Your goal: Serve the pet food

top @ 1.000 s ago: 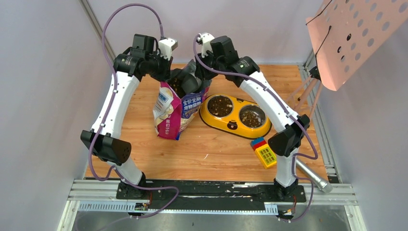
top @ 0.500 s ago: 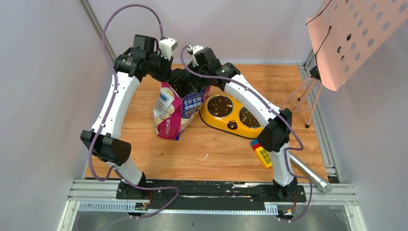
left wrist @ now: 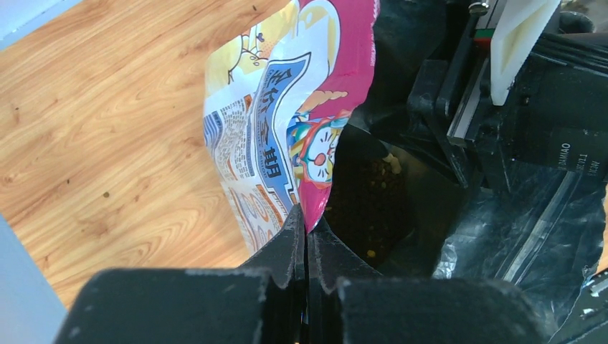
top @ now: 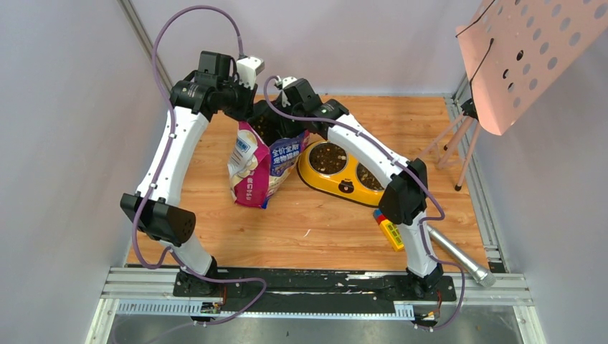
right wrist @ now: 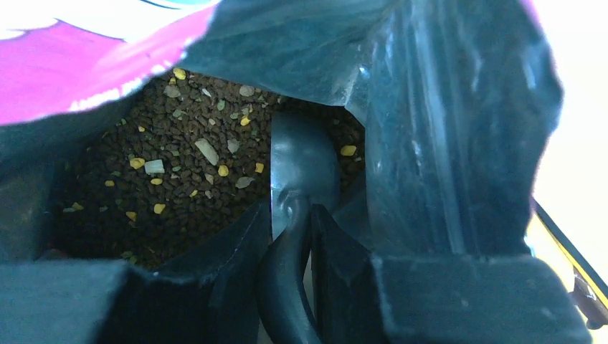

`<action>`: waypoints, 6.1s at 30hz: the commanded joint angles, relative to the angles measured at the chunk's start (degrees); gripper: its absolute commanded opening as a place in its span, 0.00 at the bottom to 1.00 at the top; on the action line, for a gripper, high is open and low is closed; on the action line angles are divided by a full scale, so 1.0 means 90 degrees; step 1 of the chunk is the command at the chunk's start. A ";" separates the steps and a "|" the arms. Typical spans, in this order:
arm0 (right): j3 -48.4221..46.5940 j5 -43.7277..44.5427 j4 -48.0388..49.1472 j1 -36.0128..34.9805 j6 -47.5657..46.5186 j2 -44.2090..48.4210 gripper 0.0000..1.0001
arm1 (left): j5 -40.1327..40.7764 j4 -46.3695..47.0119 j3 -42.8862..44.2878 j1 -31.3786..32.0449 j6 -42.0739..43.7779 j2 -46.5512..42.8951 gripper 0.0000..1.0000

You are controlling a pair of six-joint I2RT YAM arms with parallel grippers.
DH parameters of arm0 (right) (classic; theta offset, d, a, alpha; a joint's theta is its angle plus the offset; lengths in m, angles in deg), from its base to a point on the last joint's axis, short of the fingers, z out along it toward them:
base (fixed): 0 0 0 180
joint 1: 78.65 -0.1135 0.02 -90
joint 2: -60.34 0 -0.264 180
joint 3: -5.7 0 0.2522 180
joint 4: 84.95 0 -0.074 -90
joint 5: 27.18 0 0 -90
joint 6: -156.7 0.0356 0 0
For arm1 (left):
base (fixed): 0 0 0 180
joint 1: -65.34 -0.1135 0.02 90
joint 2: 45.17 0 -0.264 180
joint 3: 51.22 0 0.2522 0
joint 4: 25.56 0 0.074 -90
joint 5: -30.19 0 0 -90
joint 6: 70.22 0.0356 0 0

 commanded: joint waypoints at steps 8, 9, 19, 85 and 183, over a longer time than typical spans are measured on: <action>0.0110 -0.2608 -0.0267 0.0203 0.0232 -0.0167 0.00 | 0.0030 0.0692 0.0952 0.0102 0.0353 0.0170 0.00; 0.0108 -0.2735 -0.0257 0.0243 0.0228 -0.0167 0.00 | 0.0054 0.0678 0.1025 0.0107 0.0364 0.0218 0.00; -0.0279 -0.3641 -0.0203 0.0691 0.0383 -0.0092 0.00 | 0.0248 0.0606 0.1117 0.0107 0.0548 0.0301 0.00; 0.0817 -0.6696 0.2252 0.2958 0.5401 0.1056 0.00 | 0.1795 0.0497 0.0559 0.0099 0.1656 -0.0168 0.00; 0.8586 -0.3237 0.1808 0.7486 0.1554 0.6787 0.00 | 0.1534 0.0982 0.0422 -0.0117 0.2039 -0.0137 0.00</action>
